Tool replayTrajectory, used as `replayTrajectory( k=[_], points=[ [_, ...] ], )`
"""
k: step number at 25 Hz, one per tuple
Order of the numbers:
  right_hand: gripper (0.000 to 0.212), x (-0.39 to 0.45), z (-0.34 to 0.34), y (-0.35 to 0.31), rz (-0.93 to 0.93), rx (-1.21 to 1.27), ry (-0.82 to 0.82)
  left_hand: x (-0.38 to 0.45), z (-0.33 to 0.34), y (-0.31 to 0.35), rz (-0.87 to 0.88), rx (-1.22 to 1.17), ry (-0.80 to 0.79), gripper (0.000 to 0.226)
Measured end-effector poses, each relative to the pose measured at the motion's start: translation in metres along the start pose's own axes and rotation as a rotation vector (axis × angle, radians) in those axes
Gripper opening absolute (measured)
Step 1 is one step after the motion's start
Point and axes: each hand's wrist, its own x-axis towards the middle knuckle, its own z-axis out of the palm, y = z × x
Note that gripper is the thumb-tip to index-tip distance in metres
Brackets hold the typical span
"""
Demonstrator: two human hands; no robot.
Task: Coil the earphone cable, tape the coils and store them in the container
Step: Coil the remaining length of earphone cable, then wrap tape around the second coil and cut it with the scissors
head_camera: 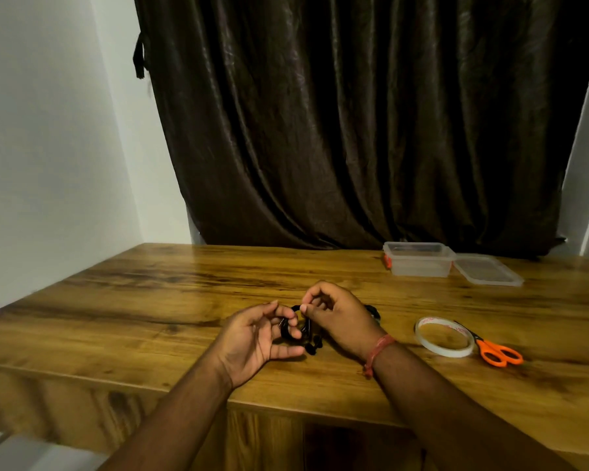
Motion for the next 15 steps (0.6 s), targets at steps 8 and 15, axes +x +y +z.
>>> replayTrajectory(
  k=[8,15],
  points=[
    [0.005,-0.002,0.002,0.000,0.004,-0.089,0.023,0.000,-0.002,-0.002,0.054,0.024,0.046,0.028],
    [0.007,-0.026,-0.041,-0.011,-0.059,-0.202,0.207,0.008,-0.005,-0.005,0.075,0.072,0.110,0.026]
  ],
)
